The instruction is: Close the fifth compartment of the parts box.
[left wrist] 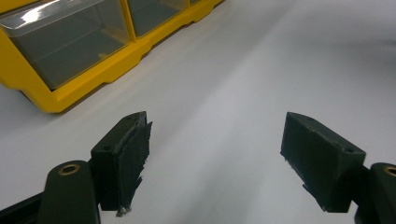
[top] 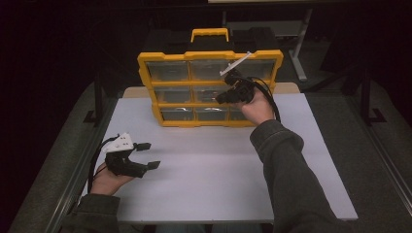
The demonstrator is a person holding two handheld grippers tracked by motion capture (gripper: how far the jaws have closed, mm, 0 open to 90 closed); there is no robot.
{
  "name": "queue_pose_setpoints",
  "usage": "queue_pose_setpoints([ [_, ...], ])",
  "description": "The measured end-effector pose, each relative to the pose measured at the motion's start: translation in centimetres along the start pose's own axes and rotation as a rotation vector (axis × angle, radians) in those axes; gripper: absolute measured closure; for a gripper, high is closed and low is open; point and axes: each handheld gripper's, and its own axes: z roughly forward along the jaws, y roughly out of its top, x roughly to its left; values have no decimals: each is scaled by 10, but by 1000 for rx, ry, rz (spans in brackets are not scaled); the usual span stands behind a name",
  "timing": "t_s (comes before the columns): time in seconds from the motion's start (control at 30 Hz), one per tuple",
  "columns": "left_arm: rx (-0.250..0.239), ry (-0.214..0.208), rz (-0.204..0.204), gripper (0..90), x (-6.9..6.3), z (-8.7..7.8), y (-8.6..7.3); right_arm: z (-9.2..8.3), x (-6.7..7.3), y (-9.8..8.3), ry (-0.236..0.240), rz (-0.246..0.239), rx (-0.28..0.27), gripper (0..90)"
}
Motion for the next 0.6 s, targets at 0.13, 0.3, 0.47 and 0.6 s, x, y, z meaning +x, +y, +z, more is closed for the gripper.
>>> queue_pose_setpoints([
  [0.13,7,-2,-6,235,-1,0,1,-2,-1,-7,27,19,-22,772],
  [0.3,5,-4,-12,234,-2,1,1,-3,-1,-16,47,28,-35,745],
  [0.47,13,-9,-7,233,-3,3,1,-3,-3,-23,55,41,-45,725],
  [0.6,13,-11,0,233,-3,3,2,-4,-3,-28,60,44,-57,703],
])
